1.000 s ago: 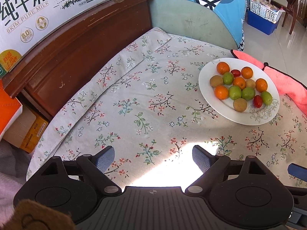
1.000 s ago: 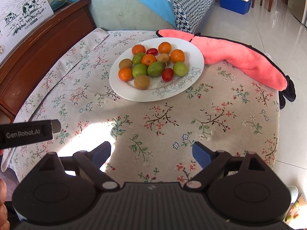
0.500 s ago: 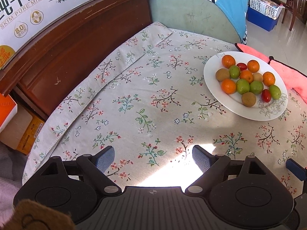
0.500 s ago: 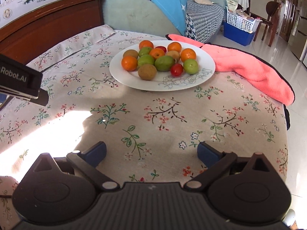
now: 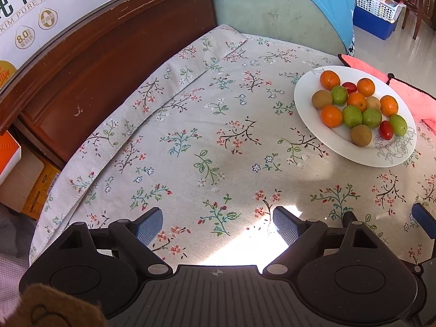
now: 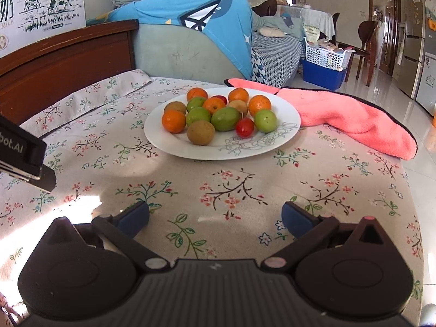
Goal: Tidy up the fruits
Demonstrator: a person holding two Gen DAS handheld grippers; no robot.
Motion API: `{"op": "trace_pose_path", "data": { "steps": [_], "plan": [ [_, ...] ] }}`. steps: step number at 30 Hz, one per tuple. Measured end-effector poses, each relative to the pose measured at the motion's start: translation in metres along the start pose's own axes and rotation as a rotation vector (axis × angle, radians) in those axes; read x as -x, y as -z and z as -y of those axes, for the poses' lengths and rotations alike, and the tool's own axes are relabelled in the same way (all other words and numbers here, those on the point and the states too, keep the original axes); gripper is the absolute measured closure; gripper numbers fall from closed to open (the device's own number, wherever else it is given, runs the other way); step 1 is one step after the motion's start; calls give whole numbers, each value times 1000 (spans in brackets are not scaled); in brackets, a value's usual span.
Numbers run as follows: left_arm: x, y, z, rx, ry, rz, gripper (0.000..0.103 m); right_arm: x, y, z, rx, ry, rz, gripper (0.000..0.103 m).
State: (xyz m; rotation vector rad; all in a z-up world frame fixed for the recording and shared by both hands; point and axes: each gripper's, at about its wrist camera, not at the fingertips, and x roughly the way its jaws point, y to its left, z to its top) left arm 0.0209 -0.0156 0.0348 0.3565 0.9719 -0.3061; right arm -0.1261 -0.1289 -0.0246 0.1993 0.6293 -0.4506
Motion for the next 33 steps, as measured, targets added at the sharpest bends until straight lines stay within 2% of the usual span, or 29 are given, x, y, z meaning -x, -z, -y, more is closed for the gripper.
{"op": "trace_pose_path", "data": {
  "steps": [8,18,33],
  "plan": [
    [-2,2,1,-24,-28,18,13,-1,0,0,2,-2,1,1],
    [-4,5,-7,-12,-9,-7,13,0,1,0,3,-2,2,1],
    [-25,12,-10,-16,-26,-40,13,0,1,0,3,-2,2,1]
  ]
}}
